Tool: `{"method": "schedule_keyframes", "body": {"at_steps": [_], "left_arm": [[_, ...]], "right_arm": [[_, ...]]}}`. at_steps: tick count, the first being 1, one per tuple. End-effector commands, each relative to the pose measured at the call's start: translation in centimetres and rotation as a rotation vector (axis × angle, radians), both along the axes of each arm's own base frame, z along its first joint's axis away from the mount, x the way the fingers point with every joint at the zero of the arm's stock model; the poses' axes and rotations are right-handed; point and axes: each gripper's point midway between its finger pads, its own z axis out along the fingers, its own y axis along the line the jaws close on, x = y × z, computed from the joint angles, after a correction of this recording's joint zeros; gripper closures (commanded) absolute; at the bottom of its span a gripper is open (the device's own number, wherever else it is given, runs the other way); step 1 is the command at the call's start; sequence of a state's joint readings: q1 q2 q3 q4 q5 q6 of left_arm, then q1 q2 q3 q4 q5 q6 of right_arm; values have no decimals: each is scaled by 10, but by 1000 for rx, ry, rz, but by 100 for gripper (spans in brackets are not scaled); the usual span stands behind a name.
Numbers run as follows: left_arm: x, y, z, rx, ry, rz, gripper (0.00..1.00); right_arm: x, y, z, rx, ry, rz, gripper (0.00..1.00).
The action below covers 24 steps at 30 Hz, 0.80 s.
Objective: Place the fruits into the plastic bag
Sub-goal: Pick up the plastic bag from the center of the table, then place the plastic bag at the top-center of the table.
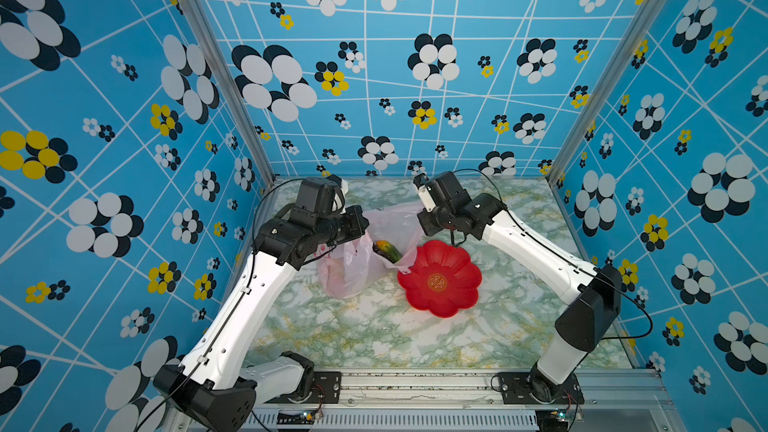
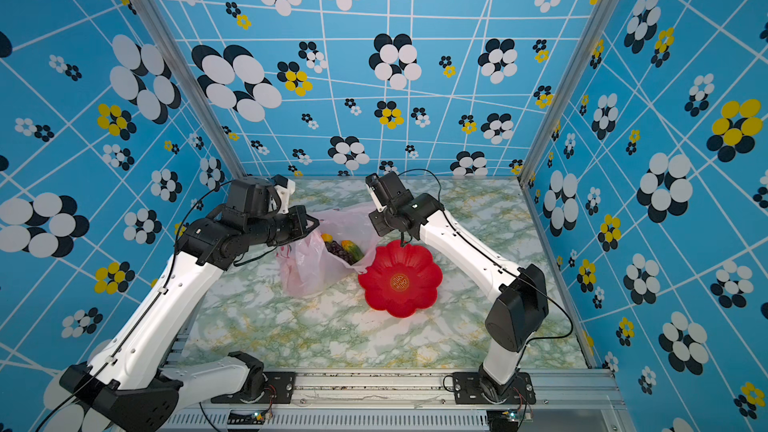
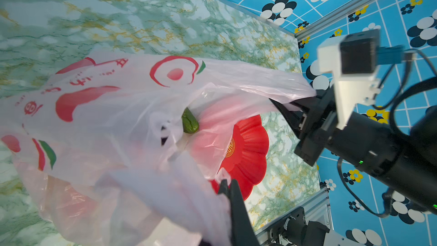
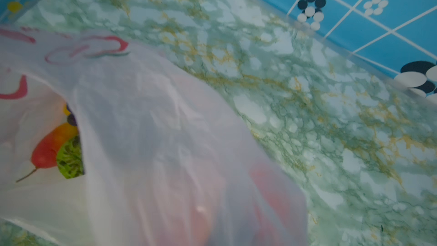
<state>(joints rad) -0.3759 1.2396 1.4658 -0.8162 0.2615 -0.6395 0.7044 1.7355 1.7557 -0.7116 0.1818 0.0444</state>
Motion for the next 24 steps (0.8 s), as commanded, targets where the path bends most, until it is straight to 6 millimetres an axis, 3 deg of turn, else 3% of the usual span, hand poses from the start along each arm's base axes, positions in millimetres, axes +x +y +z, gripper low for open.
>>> {"method": "schedule_keyframes", "body": {"at_steps": [1, 6, 10, 15, 24], "left_arm": [[28, 5, 34, -31, -82, 34, 98], [72, 0, 81, -92, -171, 37, 99], [93, -4, 103, -101, -221, 27, 99], [116, -8, 97, -147, -198, 22, 99], [140, -24, 74, -224, -121, -10, 100]], "right_arm": [[25, -1, 67, 146, -137, -66, 100], [48, -5, 131, 318, -190, -90, 100], [59, -12, 168, 417, -236, -103, 100], [67, -25, 174, 475, -217, -125, 100], [64, -53, 162, 525, -201, -196, 100]]}}
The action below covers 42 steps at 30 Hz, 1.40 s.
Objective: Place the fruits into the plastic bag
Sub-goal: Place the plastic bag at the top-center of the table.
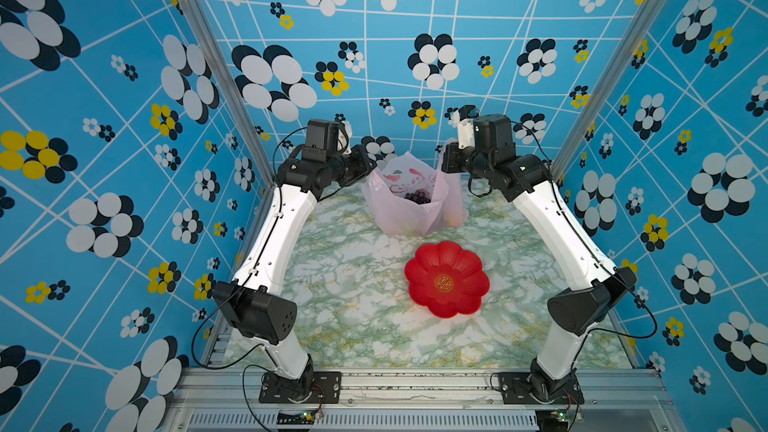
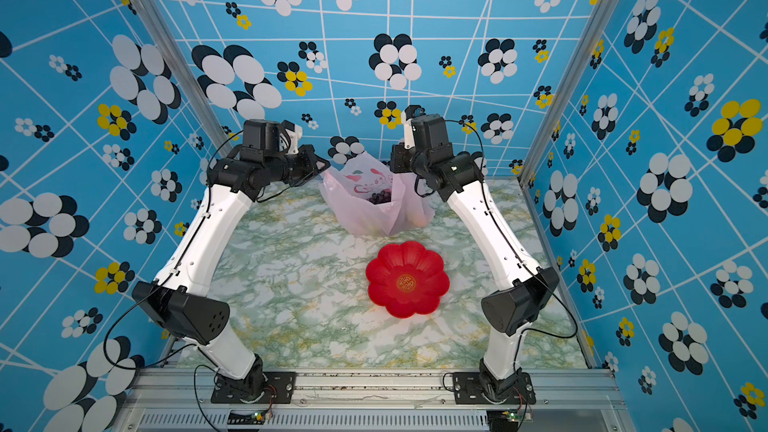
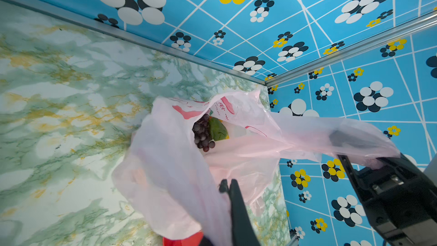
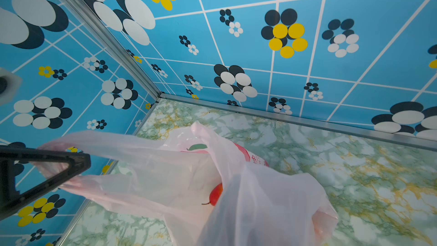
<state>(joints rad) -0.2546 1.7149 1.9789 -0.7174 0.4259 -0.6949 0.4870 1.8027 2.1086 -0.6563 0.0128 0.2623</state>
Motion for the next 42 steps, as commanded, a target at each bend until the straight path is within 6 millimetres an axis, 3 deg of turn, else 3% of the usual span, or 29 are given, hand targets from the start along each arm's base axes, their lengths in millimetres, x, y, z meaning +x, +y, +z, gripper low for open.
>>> {"method": "schedule_keyframes", "body": {"at_steps": [1, 6, 14, 16, 21, 23, 27, 30, 31, 35, 42], "left_arm": [[4, -5, 20, -58, -49, -25, 99], [5, -8, 9, -87, -10, -32, 99], [-11, -2, -16, -88, 57, -32, 97], [-16, -2, -11, -92, 44, -35, 97], [-29, -6, 23, -100, -38, -58, 96], [-34, -11, 36, -107, -68, -75, 96], [-45, -28, 45, -119, -90, -121, 96], [-50, -33, 34, -127, -60, -132, 96], [-51, -33, 31, -133, -53, -136, 96], [-56, -31, 15, -134, -16, -131, 94], [-56, -29, 10, -140, 2, -126, 76]], "right_arm": [[-11, -10, 31, 85, -63, -5, 100], [-17, -17, 14, 104, -47, -22, 100], [-25, -22, -14, 115, -1, -27, 100], [-28, -25, -10, 126, -8, -37, 100], [-41, -44, 25, 130, -99, -83, 100], [-43, -48, 26, 115, -98, -86, 100], [-45, -50, 6, 111, -53, -85, 100], [-47, -50, -8, 143, -34, -101, 100], [-47, -51, -20, 139, -13, -106, 100], [-49, -49, -32, 132, 22, -100, 100], [-54, -49, -24, 144, 28, -89, 61]]}}
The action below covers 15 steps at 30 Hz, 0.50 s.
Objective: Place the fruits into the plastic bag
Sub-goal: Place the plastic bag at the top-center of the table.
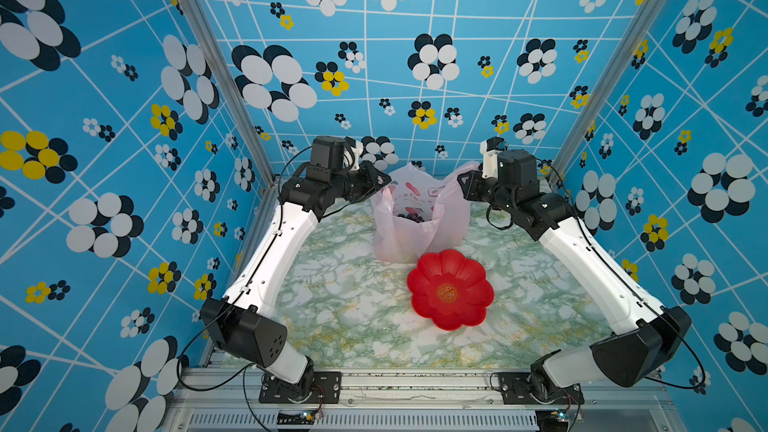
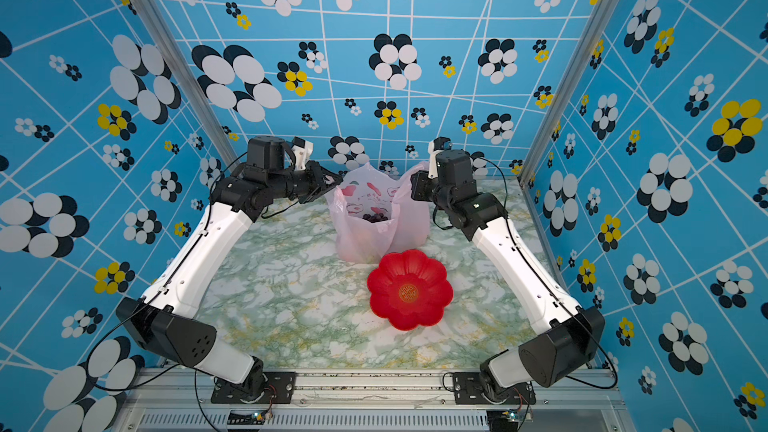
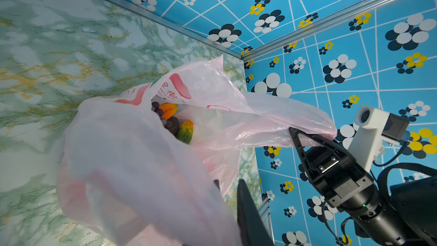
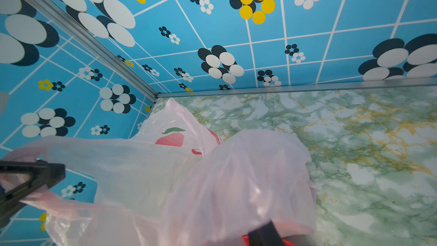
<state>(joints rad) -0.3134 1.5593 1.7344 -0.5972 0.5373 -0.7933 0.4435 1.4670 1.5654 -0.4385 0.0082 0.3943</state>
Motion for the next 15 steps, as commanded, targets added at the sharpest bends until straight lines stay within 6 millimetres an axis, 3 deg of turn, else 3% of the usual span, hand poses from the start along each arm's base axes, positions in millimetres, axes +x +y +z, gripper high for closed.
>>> {"method": "schedule_keyframes", "body": {"at_steps": [1, 3, 7, 8, 9, 15], "left_arm": [[-6, 2, 15, -17, -46, -11, 73], [-6, 4, 14, -2, -45, -6, 58], [-8, 9, 8, 34, -37, 9, 20], [-8, 11, 8, 43, -41, 12, 7], [-10, 13, 8, 55, -45, 18, 1], [-22, 37, 10, 182, -88, 80, 1]], "right_arm": [[-7, -3, 14, 27, -16, 2, 55], [-11, -6, 15, 19, -18, -3, 40], [-20, -15, 21, 3, -29, -23, 15], [-23, -18, 23, 3, -33, -29, 9], [-26, -20, 26, 4, -39, -32, 1], [-49, -36, 38, 14, -63, -63, 1]]}}
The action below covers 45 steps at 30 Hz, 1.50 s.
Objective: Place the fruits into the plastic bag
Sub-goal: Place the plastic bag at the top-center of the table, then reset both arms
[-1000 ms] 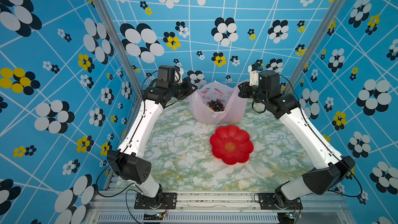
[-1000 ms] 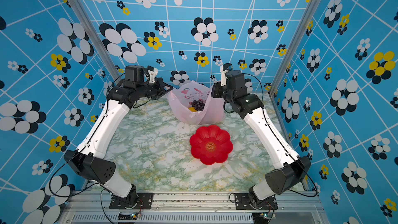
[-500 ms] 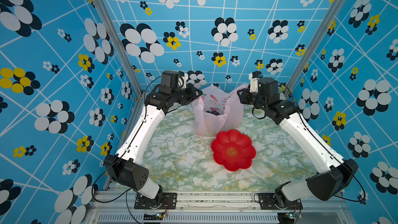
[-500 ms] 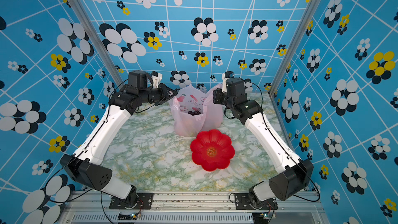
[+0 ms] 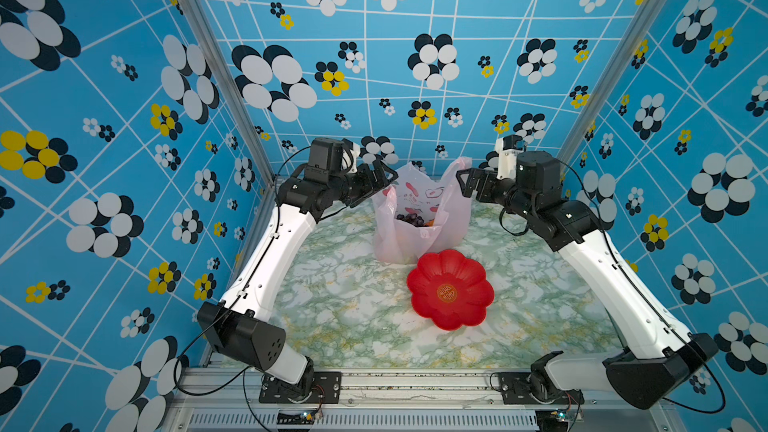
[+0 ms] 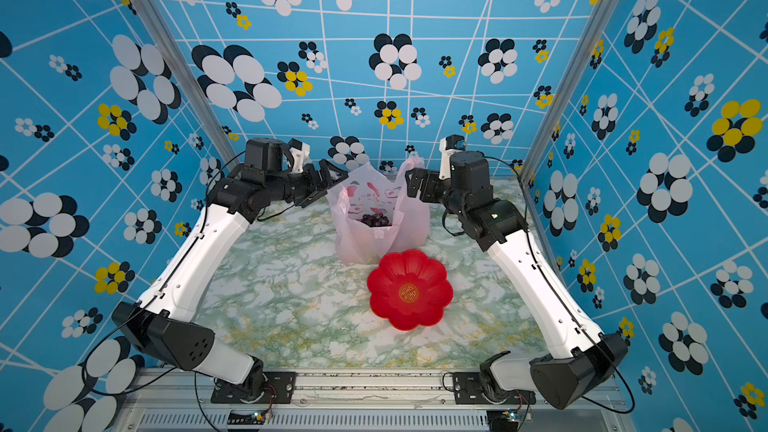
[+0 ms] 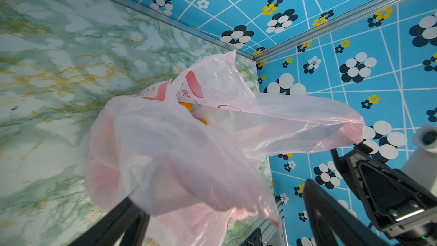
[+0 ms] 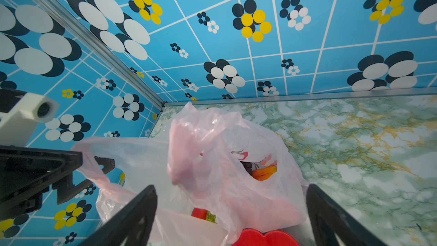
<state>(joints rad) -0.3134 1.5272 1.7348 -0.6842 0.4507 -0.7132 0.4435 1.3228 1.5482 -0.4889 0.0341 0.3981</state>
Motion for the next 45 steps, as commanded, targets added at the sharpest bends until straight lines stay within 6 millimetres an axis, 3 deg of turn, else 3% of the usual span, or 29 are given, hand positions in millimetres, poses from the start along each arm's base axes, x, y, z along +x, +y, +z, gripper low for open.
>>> {"method": "schedule_keyframes", "body": {"at_steps": [1, 12, 25, 32, 37, 40, 45], "left_arm": [[-17, 25, 17, 100, -79, 52, 1], [-45, 78, 9, 305, -94, 221, 1], [-65, 127, 5, 446, -68, 409, 1], [-82, 141, -21, 484, -35, 455, 1], [-91, 149, -25, 504, -73, 474, 1], [-96, 155, -26, 527, -137, 491, 1], [-109, 162, -46, 518, -260, 505, 1]], "right_arm": [[-18, -19, 3, -7, -7, -48, 1], [-69, -61, 8, -38, -62, -130, 1], [-109, -88, 1, -54, -133, -168, 0], [-121, -92, -34, -92, -108, -148, 1], [-130, -97, -55, -130, -150, -134, 1], [-133, -102, -73, -153, -195, -148, 1], [-127, -121, -118, -275, -225, -237, 1]]}}
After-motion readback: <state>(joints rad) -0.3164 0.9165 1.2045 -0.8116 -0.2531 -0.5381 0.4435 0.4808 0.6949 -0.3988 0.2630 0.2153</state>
